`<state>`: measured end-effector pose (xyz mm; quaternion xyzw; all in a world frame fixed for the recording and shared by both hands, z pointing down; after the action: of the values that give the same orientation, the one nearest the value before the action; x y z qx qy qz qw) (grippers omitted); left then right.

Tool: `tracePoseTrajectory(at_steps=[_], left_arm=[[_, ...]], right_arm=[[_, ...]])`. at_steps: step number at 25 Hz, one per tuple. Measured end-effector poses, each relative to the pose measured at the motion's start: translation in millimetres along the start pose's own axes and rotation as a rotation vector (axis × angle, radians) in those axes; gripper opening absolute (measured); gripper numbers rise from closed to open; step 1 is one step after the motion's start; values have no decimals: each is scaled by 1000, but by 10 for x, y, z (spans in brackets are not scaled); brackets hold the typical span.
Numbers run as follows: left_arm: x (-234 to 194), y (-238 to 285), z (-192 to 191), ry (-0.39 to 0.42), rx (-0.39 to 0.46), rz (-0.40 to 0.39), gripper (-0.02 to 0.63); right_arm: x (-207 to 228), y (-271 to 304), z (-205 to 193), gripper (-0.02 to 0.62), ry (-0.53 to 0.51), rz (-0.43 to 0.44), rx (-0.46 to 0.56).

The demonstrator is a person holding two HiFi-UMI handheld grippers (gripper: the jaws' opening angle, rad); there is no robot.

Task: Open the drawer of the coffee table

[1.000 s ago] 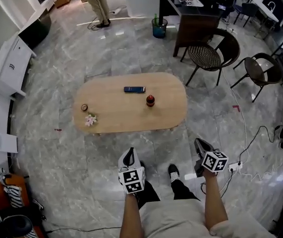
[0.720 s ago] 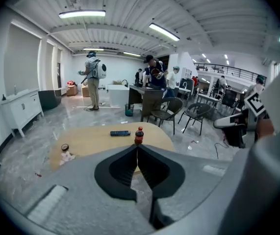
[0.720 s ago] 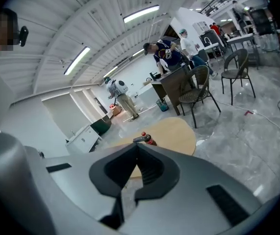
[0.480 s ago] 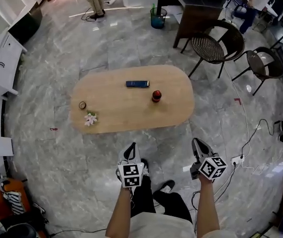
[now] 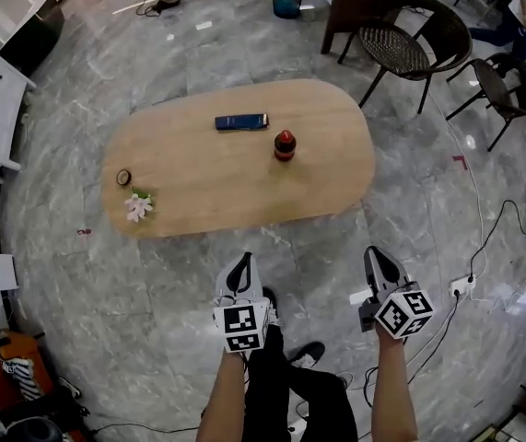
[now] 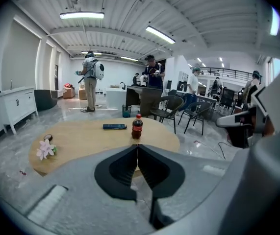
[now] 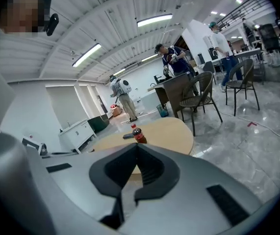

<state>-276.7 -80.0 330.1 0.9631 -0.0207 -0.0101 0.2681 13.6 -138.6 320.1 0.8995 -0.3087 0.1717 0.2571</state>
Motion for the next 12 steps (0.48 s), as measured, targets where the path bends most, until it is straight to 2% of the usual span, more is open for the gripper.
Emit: tracePoseTrajectory(at_steps=[4,8,12], left_arm=[[2,330,-477,-2,37,51,11],[39,684,-1061,68,80,10,11],[-163,1062,-1681,36,107,49,12]], right_arm=[[399,241,-527,15,-57,10,25],[892,521,-1010,15,-96,13,60],[1371,823,-1438,15,-183,10,57]])
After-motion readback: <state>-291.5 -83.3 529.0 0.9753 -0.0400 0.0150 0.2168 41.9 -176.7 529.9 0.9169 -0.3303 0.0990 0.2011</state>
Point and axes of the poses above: the fingertips, and each gripper's own axes: y forward along the fingers, x to its right, z out of its top, the point moved 6 cm from there along -y, backward along the fingers, and after that the axes turned 6 degrees about z, right-handed, at the moved point
